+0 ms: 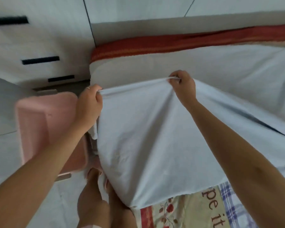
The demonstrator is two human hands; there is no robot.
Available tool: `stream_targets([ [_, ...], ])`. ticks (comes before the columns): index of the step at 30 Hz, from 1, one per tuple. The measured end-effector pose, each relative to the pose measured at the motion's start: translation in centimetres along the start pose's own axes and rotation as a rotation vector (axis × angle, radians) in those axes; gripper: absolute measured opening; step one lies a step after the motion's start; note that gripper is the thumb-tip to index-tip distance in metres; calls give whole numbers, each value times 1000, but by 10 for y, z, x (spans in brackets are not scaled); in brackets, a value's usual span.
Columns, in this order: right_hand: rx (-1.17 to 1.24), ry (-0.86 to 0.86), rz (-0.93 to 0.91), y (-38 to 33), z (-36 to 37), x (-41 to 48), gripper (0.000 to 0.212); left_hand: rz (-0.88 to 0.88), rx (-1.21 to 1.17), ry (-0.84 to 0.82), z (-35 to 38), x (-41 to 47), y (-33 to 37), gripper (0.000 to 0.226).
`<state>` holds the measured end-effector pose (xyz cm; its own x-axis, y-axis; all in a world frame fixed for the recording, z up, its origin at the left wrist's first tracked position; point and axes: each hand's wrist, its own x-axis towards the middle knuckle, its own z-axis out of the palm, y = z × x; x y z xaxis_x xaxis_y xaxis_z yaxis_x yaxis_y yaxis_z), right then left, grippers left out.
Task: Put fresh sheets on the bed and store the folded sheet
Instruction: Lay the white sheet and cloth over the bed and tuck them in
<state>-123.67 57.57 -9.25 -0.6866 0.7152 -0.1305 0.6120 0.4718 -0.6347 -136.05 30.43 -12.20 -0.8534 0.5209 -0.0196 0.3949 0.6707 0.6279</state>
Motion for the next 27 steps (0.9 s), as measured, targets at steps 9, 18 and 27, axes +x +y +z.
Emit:
stream_targets([
  [9, -50, -17, 56, -10, 81, 90, 11, -195, 44, 43, 29, 84, -82, 28],
  [18, -274, -164, 21, 27, 152, 158, 31, -325, -211, -113, 92, 146, -150, 24],
  [27, -104, 134, 41, 6, 160, 145, 28, -312, -351, -85, 78, 159, -163, 33],
])
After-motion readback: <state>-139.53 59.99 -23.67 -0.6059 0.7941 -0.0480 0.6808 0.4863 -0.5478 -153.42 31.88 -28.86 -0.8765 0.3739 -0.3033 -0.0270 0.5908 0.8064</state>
